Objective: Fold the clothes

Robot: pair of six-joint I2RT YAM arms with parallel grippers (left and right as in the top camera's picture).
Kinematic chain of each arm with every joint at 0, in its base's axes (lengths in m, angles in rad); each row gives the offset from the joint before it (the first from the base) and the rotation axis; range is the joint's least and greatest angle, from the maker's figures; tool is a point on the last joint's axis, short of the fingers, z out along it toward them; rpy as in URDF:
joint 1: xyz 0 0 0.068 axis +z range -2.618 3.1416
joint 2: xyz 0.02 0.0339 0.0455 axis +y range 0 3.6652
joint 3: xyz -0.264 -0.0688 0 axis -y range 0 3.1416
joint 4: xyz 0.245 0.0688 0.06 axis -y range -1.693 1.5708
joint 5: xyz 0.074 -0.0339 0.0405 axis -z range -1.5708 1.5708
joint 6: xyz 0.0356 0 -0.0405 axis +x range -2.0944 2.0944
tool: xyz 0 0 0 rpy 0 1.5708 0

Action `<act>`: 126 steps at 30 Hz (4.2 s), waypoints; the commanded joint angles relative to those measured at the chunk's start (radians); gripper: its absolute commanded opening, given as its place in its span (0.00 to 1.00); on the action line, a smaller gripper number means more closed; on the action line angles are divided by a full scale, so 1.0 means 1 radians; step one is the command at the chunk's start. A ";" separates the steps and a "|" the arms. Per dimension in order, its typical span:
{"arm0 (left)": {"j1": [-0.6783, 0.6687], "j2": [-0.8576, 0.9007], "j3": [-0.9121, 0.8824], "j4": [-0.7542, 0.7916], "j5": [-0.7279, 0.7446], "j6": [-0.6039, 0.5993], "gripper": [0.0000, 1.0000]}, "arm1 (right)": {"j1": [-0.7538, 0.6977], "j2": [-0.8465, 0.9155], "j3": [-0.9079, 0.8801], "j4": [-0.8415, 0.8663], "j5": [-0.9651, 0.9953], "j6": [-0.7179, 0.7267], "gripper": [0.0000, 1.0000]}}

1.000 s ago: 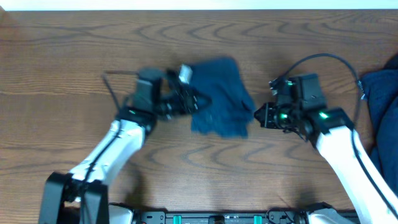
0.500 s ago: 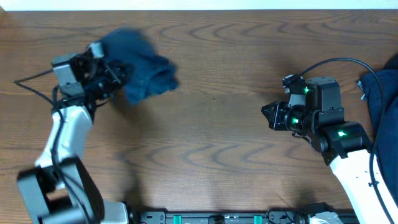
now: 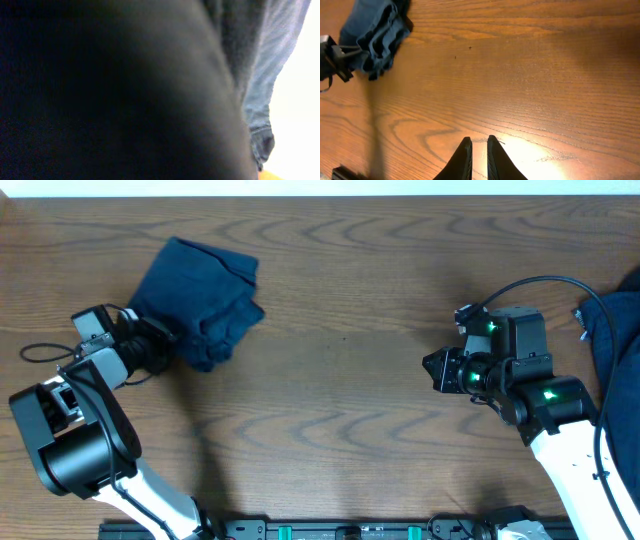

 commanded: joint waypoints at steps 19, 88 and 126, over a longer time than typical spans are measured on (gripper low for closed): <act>-0.016 -0.101 0.008 -0.198 0.159 0.230 0.98 | -0.008 -0.004 0.013 -0.072 0.025 0.014 0.04; -0.174 -1.283 0.105 -1.153 -0.312 0.709 0.98 | -0.004 -0.398 0.176 -0.003 -0.031 -0.616 0.99; -0.174 -1.283 0.105 -1.153 -0.312 0.709 0.98 | -0.001 -1.123 -0.934 0.702 -0.118 -0.547 0.99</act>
